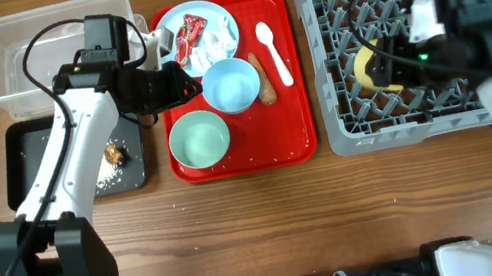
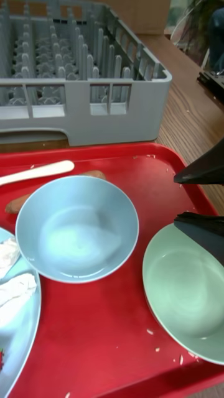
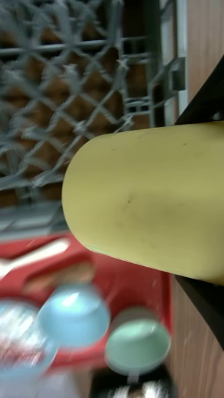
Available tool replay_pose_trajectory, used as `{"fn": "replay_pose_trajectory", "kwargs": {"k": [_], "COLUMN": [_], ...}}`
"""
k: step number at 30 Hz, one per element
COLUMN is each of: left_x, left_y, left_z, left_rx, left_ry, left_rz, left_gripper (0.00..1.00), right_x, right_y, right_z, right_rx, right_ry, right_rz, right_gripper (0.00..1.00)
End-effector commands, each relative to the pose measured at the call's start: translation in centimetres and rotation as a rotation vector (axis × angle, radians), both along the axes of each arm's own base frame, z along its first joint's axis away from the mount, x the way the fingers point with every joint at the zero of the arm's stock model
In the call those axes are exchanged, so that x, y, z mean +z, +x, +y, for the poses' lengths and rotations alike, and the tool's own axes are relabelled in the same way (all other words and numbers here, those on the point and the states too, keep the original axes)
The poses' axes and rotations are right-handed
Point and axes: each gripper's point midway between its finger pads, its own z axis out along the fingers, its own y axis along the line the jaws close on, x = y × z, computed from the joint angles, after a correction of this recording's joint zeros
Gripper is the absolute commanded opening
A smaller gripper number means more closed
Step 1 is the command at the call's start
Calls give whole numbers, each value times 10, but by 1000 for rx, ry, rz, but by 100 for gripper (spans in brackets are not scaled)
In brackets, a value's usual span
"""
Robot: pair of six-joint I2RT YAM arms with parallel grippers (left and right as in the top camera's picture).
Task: Sort waste into correct bins and load items into the dishwasher rack
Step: 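Carry the yellow cup with the right gripper and place it in the rack, then reach the right gripper to the light-blue bowl and grasp it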
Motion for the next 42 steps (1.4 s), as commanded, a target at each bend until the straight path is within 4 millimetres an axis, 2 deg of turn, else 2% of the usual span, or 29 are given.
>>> {"fn": "replay_pose_trajectory", "kwargs": {"k": [1, 6, 14, 19, 26, 30, 33, 34, 35, 38, 40, 42], "left_x": [8, 8, 8, 8, 8, 8, 8, 8, 8, 8, 8, 8], "left_y": [3, 3, 3, 3, 3, 3, 3, 3, 4, 4, 4, 4], "left_z": [1, 1, 1, 1, 1, 1, 1, 1, 1, 1, 1, 1], "left_rx": [-5, -5, -5, -5, -5, -5, -5, -5, -5, -5, -5, -4], "left_ry": [19, 19, 19, 19, 19, 19, 19, 19, 19, 19, 19, 19], "left_rz": [-36, -36, -36, -36, -36, -36, -37, -38, -40, -40, -40, -40], "left_gripper": [17, 17, 18, 20, 21, 21, 21, 21, 21, 21, 21, 19], "right_x": [-32, -64, -88, -92, -91, -78, -49, -30, -19, 23, 40, 47], "right_y": [5, -2, 1, 1, 6, 15, 33, 44, 51, 72, 80, 86], "right_z": [-9, -9, 2, 4, 5, 6, 13, 18, 21, 40, 56, 75], "right_rx": [-16, 8, 55, 62, 59, 59, 67, 74, 79, 119, 149, 168], "right_ry": [-77, -88, -81, -83, -81, -77, -39, -17, -5, 33, 46, 64], "right_rz": [123, 274, 345, 360, 340, 302, 216, 156, 120, -23, -92, -137], "right_gripper": [59, 59, 61, 75, 80, 80, 79, 79, 78, 78, 77, 76]}}
